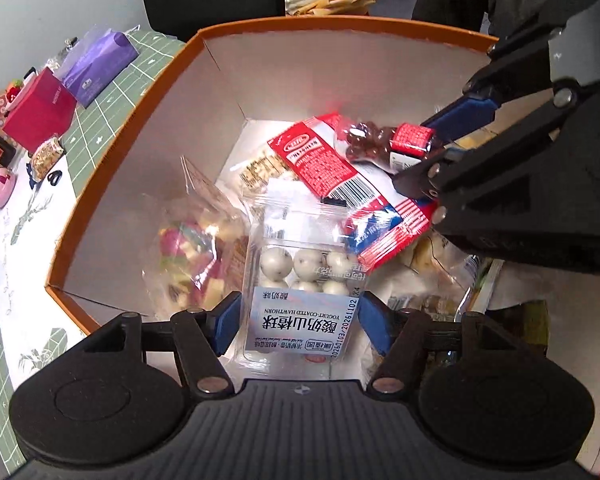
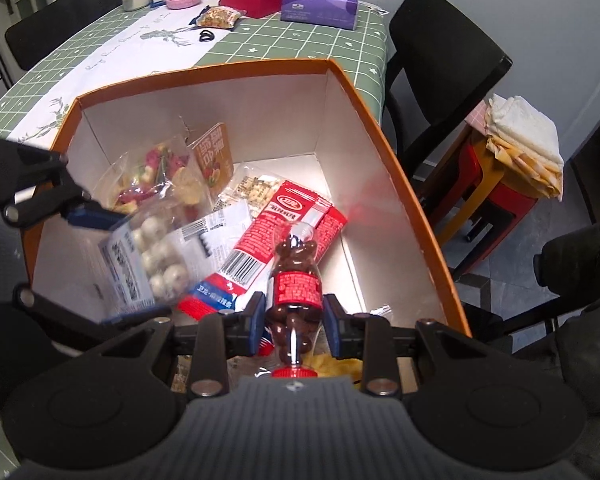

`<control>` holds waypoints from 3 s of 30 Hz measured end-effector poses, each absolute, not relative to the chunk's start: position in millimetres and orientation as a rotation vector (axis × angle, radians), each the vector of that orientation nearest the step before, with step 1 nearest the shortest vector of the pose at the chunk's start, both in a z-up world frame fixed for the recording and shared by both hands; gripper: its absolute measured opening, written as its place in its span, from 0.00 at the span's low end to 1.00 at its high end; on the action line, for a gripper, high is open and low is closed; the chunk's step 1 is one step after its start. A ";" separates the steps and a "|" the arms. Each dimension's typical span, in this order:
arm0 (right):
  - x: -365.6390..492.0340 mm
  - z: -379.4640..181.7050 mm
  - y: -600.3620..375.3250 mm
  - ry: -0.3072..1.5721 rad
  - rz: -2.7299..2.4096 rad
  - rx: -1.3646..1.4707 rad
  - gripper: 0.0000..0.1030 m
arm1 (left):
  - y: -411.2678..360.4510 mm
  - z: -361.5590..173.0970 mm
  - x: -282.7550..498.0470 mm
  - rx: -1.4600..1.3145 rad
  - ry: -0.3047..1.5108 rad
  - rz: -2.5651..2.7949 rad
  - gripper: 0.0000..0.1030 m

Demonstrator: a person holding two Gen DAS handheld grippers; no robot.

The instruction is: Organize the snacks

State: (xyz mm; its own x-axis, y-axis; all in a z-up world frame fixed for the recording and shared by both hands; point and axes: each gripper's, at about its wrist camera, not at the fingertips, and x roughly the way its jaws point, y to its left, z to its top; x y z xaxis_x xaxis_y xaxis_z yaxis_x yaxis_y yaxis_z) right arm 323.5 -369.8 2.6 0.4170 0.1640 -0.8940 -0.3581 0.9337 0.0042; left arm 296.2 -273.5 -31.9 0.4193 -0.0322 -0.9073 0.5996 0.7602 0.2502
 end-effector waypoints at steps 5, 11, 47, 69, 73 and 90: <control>321.5 2.6 -369.1 1.113 0.323 -0.177 0.31 | -275.6 -28.8 291.3 0.603 1.056 -0.409 0.75; 316.2 21.9 -368.8 1.100 0.303 -0.179 0.34 | -269.1 -7.0 289.9 0.537 1.061 -0.410 0.81; 133.8 232.4 -345.3 0.659 0.080 -0.022 0.81 | -205.9 167.1 158.7 0.152 0.658 -0.346 0.94; 135.7 96.8 -352.0 0.621 -0.147 0.160 0.97 | -192.4 65.2 180.3 0.150 0.795 -0.210 0.95; 132.8 84.4 -348.7 0.634 -0.179 0.169 0.97 | -192.8 58.3 178.3 0.183 0.806 -0.196 0.95; 124.0 63.9 -346.2 0.674 -0.189 0.128 0.96 | -193.5 55.2 176.6 0.218 0.807 -0.154 0.94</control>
State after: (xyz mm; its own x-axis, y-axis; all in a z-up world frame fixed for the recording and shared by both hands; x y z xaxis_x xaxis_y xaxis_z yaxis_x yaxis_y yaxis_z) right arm 124.0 -346.2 64.0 0.7653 -0.1324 -0.6299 0.2151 0.9750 0.0564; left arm 176.6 -193.5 55.2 0.6827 -0.0535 -0.7288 0.2187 0.9666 0.1338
